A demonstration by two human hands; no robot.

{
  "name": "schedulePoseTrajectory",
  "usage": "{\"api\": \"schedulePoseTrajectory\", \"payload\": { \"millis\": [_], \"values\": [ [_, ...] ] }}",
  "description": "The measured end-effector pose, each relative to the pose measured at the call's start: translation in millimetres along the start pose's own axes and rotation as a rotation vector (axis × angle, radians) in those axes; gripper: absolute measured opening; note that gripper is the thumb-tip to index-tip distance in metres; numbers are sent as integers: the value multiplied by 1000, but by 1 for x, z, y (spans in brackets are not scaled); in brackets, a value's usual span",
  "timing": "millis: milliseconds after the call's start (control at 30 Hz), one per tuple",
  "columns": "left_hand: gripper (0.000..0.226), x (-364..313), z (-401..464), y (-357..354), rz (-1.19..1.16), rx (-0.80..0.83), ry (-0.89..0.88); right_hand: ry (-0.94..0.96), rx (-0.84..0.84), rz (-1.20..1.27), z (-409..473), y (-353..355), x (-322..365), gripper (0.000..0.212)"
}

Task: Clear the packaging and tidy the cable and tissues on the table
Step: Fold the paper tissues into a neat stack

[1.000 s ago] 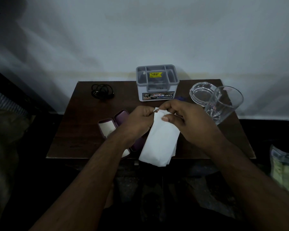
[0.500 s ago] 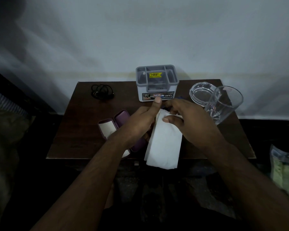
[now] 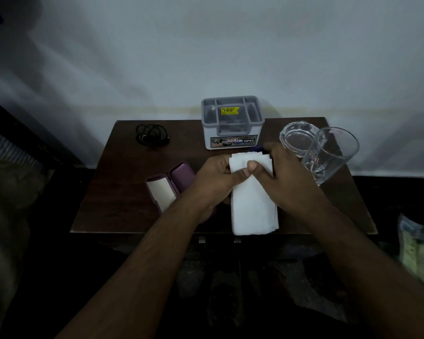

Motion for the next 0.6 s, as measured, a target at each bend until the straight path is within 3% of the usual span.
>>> {"api": "schedulePoseTrajectory", "payload": {
  "millis": [133, 267, 433, 600],
  "values": [
    [16, 10, 4, -1, -48, -77, 91, -135, 193, 130, -4, -22, -15, 56],
    [26, 18, 5, -5, -7, -97, 159, -185, 207, 48, -3, -25, -24, 61],
    [27, 18, 4, 2, 186, -138, 145, -199, 190, -173, -6, -19, -33, 69],
    [13, -4, 2, 9, 619, -245, -38, -153, 219, -377, -11, -24, -31, 70]
  ]
}}
Point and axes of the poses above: each hand's wrist, its own z-axis towards the middle knuckle, its own y-axis out of the back of the hand, x = y × z, the point moved 10 cm from there along z, towards the middle knuckle, and after that the axes turned 9 degrees about -z, right-handed, at the moved point
